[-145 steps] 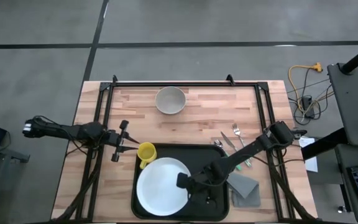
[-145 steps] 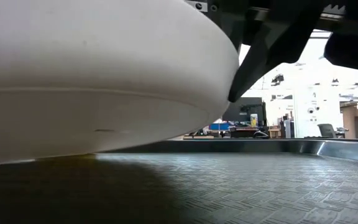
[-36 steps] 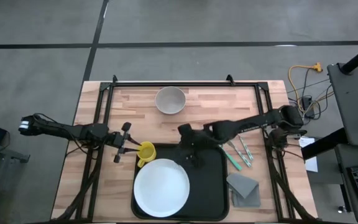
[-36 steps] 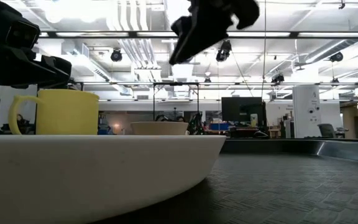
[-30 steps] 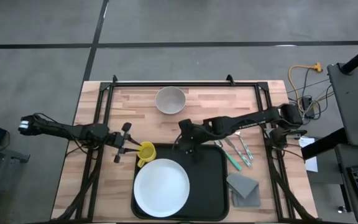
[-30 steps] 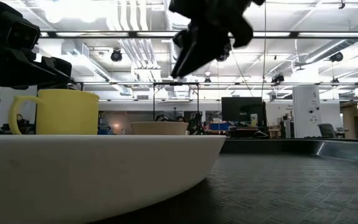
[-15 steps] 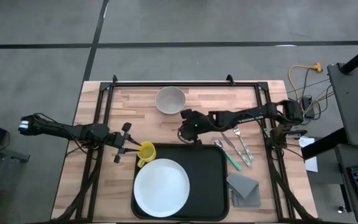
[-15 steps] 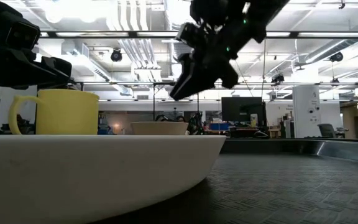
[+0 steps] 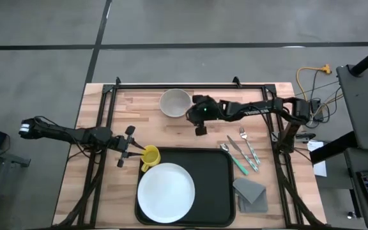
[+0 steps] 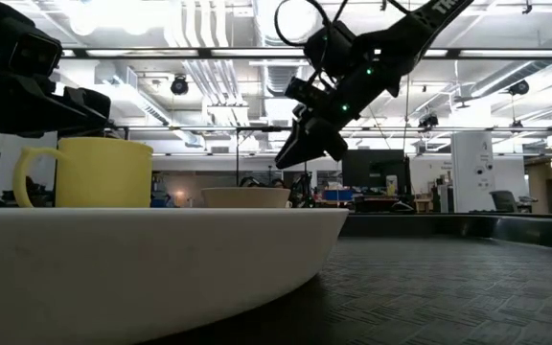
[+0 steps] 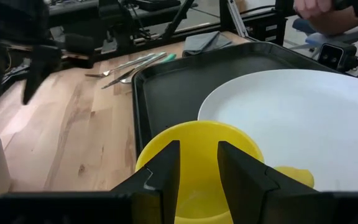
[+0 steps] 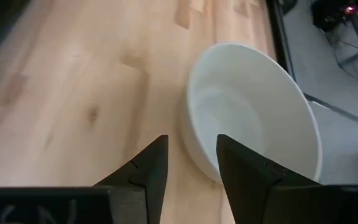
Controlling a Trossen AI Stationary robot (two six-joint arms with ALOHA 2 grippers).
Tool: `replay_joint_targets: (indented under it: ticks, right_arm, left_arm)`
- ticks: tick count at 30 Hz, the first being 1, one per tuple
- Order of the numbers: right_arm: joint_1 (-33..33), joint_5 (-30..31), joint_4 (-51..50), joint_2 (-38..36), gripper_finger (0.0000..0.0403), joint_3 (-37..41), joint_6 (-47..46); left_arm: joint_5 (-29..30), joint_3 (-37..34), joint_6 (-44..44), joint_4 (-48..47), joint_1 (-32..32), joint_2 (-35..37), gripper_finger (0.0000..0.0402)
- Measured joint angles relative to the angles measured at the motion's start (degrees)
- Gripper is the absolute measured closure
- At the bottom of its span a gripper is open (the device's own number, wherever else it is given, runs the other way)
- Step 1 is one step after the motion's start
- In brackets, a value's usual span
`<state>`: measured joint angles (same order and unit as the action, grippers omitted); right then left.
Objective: Set up tray
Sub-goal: Put the gray bowl on the white plate
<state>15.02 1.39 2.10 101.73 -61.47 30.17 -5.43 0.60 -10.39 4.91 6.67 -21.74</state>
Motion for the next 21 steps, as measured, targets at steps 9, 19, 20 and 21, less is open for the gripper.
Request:
replay_joint_targets:
  ticks: [9,19,20,21]
  right_arm:
    - [2.1,0.1,0.9,0.0,0.0283,-1.3,-2.0]
    - [1.8,0.0,0.8,0.0,0.0285,-3.5,-7.2]
    - [1.8,0.0,0.8,0.0,0.0285,-3.7,-6.9]
    - [1.8,0.0,0.9,0.1,0.0285,-3.9,-6.0]
  left_arm:
    - [0.0,0.0,0.0,0.0,0.0,0.0,0.0307]
    - [0.0,0.0,0.0,0.0,0.0,0.0,0.0307]
    - [0.0,0.0,0.0,0.0,0.0,0.0,0.0307]
    - [0.0,0.0,0.0,0.0,0.0,0.0,0.0307]
